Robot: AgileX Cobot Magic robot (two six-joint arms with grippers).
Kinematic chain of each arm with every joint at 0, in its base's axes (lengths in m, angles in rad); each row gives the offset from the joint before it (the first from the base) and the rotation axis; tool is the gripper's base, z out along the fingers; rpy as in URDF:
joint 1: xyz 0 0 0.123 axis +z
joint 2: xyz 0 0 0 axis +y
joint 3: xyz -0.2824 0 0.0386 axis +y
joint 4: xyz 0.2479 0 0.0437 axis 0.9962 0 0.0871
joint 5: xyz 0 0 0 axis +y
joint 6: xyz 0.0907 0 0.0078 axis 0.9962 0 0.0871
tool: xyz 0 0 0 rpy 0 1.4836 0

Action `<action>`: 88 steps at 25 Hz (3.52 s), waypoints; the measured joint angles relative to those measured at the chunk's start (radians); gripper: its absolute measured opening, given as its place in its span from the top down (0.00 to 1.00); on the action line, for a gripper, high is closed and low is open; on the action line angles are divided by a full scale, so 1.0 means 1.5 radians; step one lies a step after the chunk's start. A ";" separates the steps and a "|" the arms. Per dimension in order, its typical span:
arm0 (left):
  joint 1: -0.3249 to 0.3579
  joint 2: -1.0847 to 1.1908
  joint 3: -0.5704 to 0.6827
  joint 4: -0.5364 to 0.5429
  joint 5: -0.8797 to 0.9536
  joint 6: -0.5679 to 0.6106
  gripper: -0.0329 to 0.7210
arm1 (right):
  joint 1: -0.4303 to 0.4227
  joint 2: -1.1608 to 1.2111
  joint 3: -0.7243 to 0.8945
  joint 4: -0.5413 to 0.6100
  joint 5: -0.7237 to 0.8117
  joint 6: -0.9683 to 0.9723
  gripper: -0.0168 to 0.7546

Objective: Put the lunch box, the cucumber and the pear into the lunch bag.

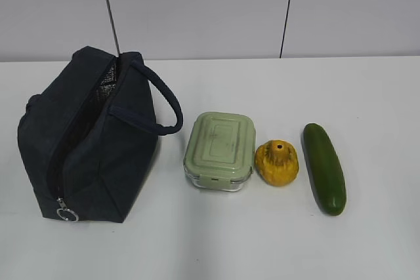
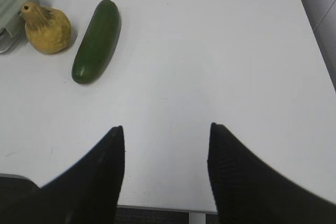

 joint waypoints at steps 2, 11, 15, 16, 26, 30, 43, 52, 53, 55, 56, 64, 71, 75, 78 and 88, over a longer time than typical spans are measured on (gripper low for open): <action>0.000 0.000 0.000 0.000 0.000 0.000 0.68 | 0.000 0.000 0.000 0.000 0.000 0.000 0.45; 0.000 0.000 0.000 0.000 0.000 0.000 0.68 | 0.000 0.000 0.000 0.000 0.000 0.000 0.45; 0.000 0.000 0.000 0.000 0.000 0.000 0.68 | 0.000 0.000 0.000 0.000 0.000 0.000 0.45; 0.000 0.000 0.000 0.000 0.000 0.000 0.68 | 0.000 0.000 0.000 0.000 0.000 0.000 0.45; -0.002 0.000 0.000 -0.003 0.000 0.000 0.68 | 0.000 0.000 0.000 0.000 0.000 0.000 0.45; -0.031 0.000 0.000 -0.038 0.000 0.000 0.68 | 0.000 0.000 0.000 0.000 0.000 0.000 0.45; -0.123 0.373 -0.074 -0.125 -0.189 0.001 0.52 | 0.000 0.269 -0.042 0.056 -0.166 0.000 0.45; -0.121 0.676 -0.229 -0.191 -0.171 0.111 0.42 | 0.000 0.544 -0.116 0.094 -0.266 0.000 0.45; -0.119 0.698 -0.240 -0.190 -0.168 0.115 0.42 | 0.000 0.564 -0.125 0.096 -0.266 0.000 0.44; -0.113 0.731 -0.254 -0.190 -0.165 0.127 0.42 | 0.000 0.608 -0.144 0.107 -0.268 0.000 0.43; -0.110 0.746 -0.260 -0.190 -0.165 0.132 0.42 | 0.000 0.627 -0.157 0.117 -0.269 -0.005 0.42; -0.103 0.790 -0.270 -0.188 -0.186 0.138 0.42 | 0.000 0.835 -0.281 0.175 -0.248 -0.051 0.30; -0.103 0.790 -0.270 -0.185 -0.189 0.140 0.42 | 0.000 1.042 -0.406 0.214 -0.208 -0.062 0.23; -0.103 0.790 -0.270 -0.185 -0.189 0.140 0.42 | 0.000 1.141 -0.489 0.222 -0.177 -0.062 0.23; -0.103 0.790 -0.270 -0.185 -0.191 0.140 0.42 | 0.000 1.207 -0.547 0.224 -0.143 -0.061 0.23; -0.103 0.790 -0.270 -0.184 -0.202 0.140 0.42 | 0.045 1.344 -0.655 0.163 -0.096 -0.006 0.23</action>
